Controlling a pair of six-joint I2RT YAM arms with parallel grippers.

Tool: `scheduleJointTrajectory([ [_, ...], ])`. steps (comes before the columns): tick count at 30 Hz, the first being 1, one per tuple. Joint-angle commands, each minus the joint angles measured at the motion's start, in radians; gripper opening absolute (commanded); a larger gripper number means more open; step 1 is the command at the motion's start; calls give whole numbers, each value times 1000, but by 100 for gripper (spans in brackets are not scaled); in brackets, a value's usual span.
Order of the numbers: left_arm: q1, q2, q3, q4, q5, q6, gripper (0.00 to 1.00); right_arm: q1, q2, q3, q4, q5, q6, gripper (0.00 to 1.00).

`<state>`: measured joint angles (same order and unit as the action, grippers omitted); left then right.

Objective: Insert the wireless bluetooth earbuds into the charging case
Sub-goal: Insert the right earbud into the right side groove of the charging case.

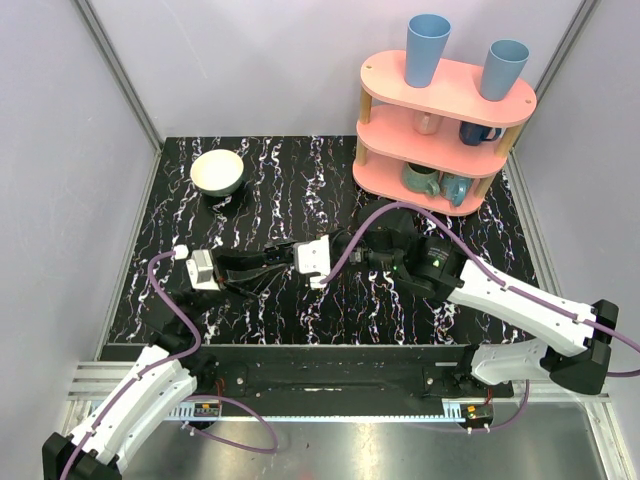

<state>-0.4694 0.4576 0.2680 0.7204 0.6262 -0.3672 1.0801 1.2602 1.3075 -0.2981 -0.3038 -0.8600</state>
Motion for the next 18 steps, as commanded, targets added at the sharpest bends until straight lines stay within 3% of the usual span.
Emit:
scheduleJointTrajectory([
  [1,-11,-11,25,114,59,-3,0,7,-11,-20,100,23,19,0],
  [18,-11,-13,22,93,33,7,0,7,-70,-62,132,23,33,0],
])
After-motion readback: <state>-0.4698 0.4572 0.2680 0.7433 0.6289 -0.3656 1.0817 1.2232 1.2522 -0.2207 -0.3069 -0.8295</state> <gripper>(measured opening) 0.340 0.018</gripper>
